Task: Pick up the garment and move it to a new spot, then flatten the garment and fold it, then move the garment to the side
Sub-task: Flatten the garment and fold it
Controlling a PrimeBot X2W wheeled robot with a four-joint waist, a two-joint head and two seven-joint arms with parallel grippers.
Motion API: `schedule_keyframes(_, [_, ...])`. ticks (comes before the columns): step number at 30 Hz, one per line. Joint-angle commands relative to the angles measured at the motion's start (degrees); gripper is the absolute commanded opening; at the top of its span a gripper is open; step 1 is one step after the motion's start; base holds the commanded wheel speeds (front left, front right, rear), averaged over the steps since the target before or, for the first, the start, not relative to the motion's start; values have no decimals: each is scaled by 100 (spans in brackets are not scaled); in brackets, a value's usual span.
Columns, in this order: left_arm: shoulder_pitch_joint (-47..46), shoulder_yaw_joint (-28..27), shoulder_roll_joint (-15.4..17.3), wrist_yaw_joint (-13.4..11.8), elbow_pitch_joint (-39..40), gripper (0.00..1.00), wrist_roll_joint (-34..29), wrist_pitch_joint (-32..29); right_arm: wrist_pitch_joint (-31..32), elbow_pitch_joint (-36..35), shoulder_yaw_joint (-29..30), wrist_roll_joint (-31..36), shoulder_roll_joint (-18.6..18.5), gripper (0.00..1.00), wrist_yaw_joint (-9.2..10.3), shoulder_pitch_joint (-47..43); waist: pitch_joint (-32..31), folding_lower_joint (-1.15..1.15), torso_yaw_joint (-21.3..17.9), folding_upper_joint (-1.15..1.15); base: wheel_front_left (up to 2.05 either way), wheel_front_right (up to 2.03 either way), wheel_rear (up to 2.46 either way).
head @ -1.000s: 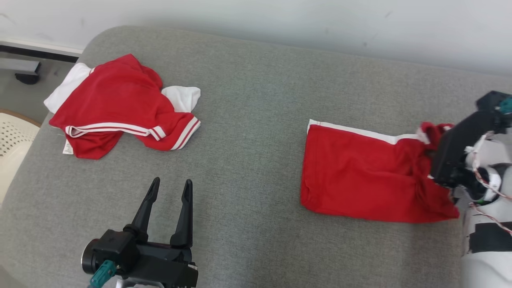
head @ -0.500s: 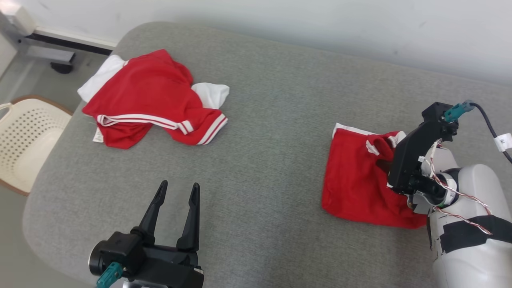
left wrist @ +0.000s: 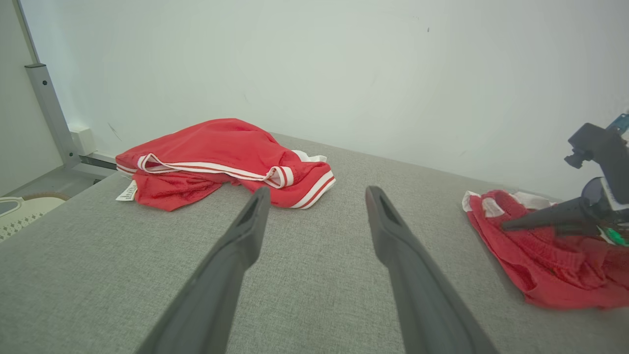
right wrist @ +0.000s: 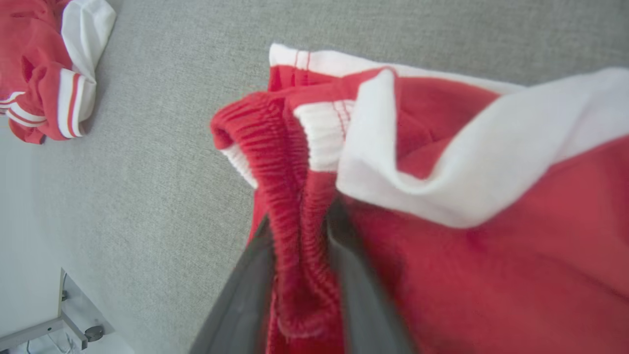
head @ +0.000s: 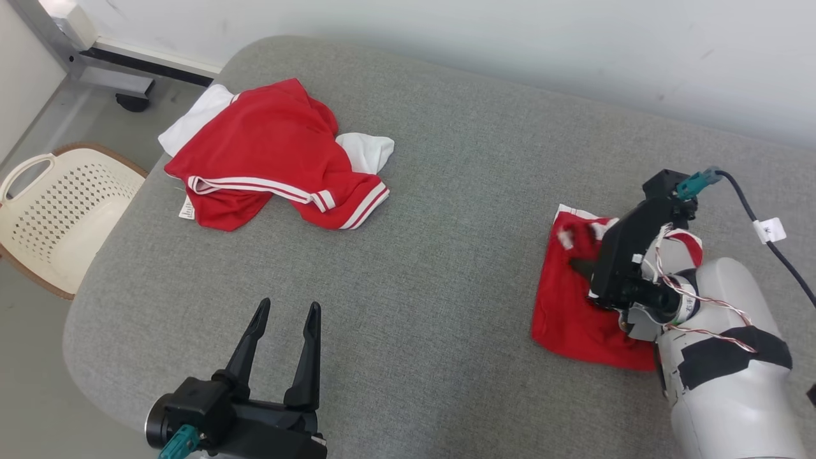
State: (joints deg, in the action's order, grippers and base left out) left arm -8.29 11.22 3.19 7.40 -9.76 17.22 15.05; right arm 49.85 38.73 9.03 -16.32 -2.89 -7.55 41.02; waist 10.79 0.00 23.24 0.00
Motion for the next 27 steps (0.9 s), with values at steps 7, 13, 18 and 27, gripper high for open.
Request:
schedule_keyframes(7, [136, -56, 38, 2, 8, 100, -53, 23, -237, 88, -169, -779, 0, 100, 10, 199, -169, 0, -142, 0, 0, 0, 0])
schedule_keyframes(13, [140, -84, 81, -5, 40, 100, -76, 23, -485, -460, 10, -645, -3, 100, 10, 37, -283, 0, -329, 0, 0, 0, 0])
schedule_keyframes(18, [168, -111, 100, -24, 78, 100, -83, 23, -380, -1153, 228, -28, 0, 100, 10, -415, -321, 0, -452, 0, 0, 0, 0])
schedule_keyframes(27, [39, -80, 88, -24, 53, 100, -28, 23, -358, -1936, -24, 732, 1, 0, 10, -1196, -261, 0, -537, 0, 0, 0, 0])
